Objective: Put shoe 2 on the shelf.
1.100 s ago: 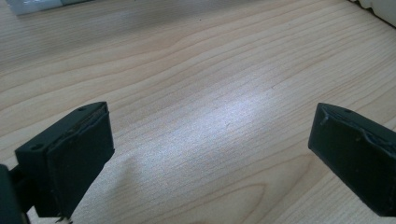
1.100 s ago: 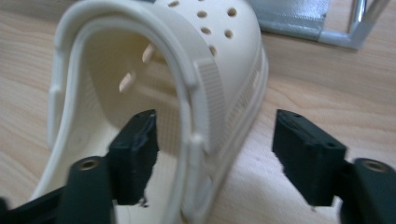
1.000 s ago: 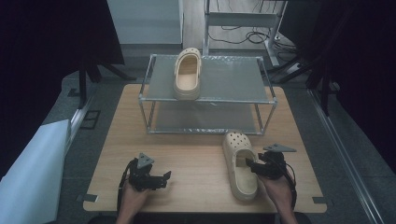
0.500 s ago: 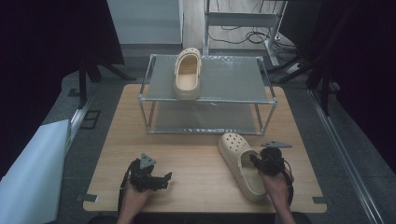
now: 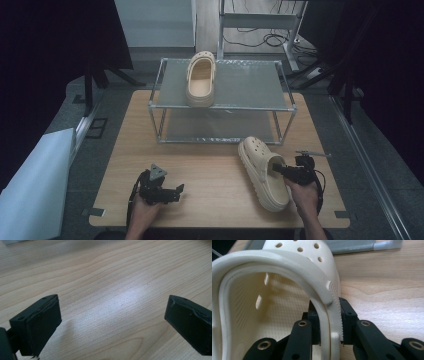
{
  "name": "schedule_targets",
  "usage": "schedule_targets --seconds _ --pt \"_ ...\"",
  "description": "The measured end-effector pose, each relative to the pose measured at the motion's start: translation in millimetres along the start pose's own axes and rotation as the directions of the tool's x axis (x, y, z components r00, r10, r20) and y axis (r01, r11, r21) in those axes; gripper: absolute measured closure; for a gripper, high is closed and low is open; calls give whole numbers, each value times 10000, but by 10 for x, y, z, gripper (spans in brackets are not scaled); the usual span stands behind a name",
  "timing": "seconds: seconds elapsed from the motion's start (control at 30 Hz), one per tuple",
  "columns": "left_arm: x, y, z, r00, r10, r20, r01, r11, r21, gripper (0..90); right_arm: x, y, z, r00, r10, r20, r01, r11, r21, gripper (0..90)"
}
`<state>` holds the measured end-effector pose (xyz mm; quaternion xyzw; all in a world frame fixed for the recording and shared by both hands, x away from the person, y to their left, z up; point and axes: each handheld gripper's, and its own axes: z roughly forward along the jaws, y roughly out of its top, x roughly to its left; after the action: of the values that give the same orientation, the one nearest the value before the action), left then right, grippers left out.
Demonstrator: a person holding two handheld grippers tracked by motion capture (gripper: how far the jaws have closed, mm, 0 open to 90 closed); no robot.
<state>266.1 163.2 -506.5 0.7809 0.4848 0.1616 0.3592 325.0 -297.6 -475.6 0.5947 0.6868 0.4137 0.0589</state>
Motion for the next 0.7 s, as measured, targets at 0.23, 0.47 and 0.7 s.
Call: schedule_targets --seconds 0.23,0.47,0.7 --pt "7 1 -10 9999 -101 115 102 9999 -115 4 45 8 -75 9972 277 -697 -283 9996 -74 752" --pt "24 1 -13 9992 -267 281 272 9995 -187 0 143 93 -214 9872 548 -1497 -592 9979 -254 752" --pt "37 -4 -12 9994 -254 254 259 9995 -179 0 252 203 -343 9728 703 -2206 -827 9955 -472 752"
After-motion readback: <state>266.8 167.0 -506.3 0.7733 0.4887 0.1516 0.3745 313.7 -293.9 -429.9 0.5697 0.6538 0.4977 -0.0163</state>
